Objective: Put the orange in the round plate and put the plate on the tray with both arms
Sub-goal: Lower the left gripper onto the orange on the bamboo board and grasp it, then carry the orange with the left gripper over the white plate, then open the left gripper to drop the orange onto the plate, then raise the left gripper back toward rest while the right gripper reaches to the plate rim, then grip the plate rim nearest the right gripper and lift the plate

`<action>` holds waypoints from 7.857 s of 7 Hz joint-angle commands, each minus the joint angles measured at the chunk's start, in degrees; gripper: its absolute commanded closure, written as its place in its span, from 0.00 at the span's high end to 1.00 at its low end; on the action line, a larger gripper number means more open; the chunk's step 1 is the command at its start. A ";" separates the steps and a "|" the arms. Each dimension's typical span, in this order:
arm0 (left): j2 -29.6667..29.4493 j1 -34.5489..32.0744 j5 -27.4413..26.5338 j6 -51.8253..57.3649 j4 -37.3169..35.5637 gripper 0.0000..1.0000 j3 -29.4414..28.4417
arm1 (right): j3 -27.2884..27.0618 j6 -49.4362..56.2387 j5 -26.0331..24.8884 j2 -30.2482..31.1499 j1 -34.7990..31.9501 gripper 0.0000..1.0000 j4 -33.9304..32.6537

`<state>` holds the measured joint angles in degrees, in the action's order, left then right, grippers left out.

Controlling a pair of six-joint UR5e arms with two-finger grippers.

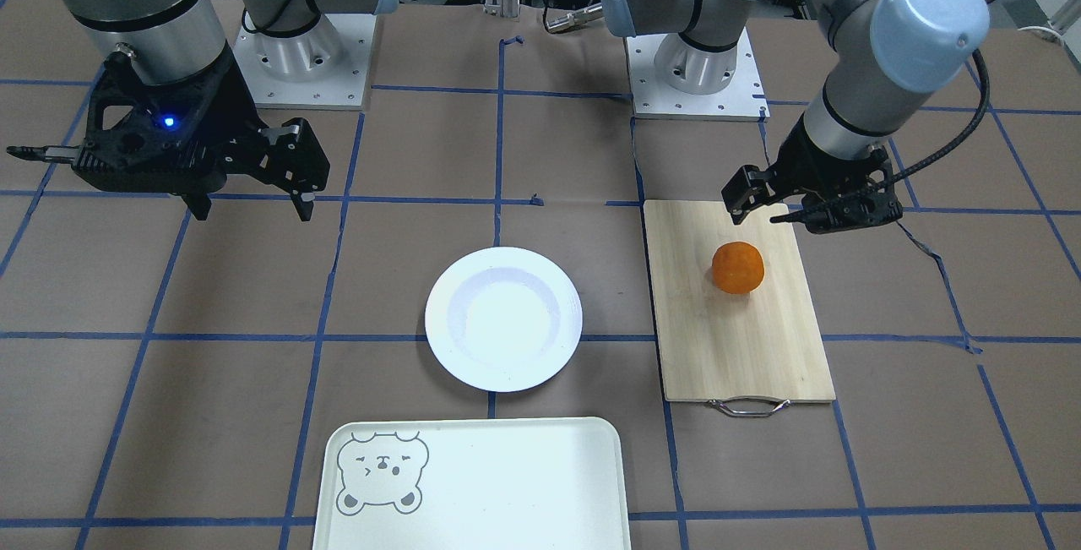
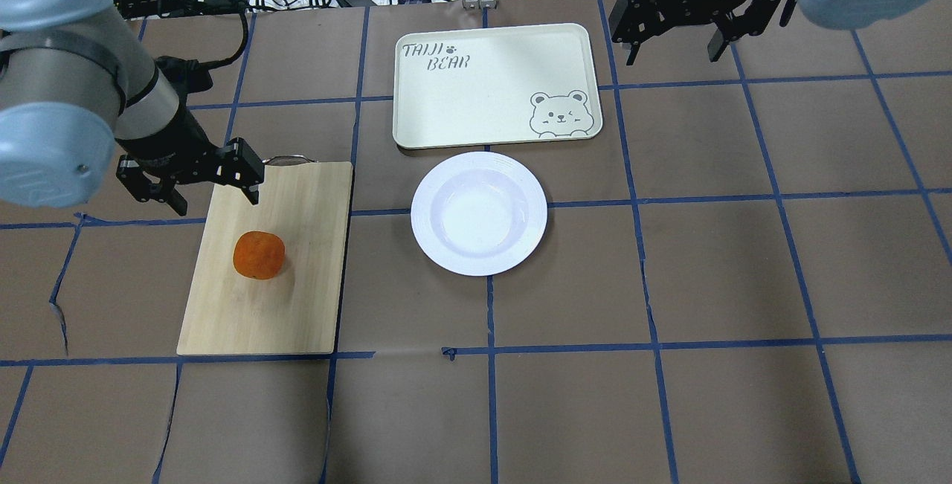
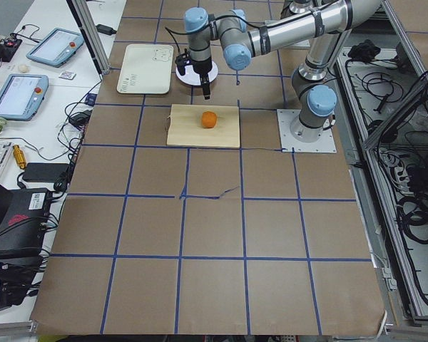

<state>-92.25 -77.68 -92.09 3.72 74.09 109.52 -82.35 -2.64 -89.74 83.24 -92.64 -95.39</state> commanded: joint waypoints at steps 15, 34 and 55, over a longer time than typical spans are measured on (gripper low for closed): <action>-13.40 -0.09 8.41 -2.19 -11.01 0.29 -7.36 | -0.09 0.00 0.00 -0.10 0.00 1.00 0.03; -15.09 -15.66 8.48 -15.70 2.81 1.00 -23.86 | -17.86 -3.85 16.75 -3.70 1.23 1.00 -20.64; 2.86 -9.33 0.24 -7.85 15.38 1.00 -21.72 | -26.39 -22.91 30.54 -19.08 -4.93 0.05 -49.89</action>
<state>-89.38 -86.94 -91.86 -4.13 89.47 87.75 -110.77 -23.27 -63.03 64.13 -98.27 -145.30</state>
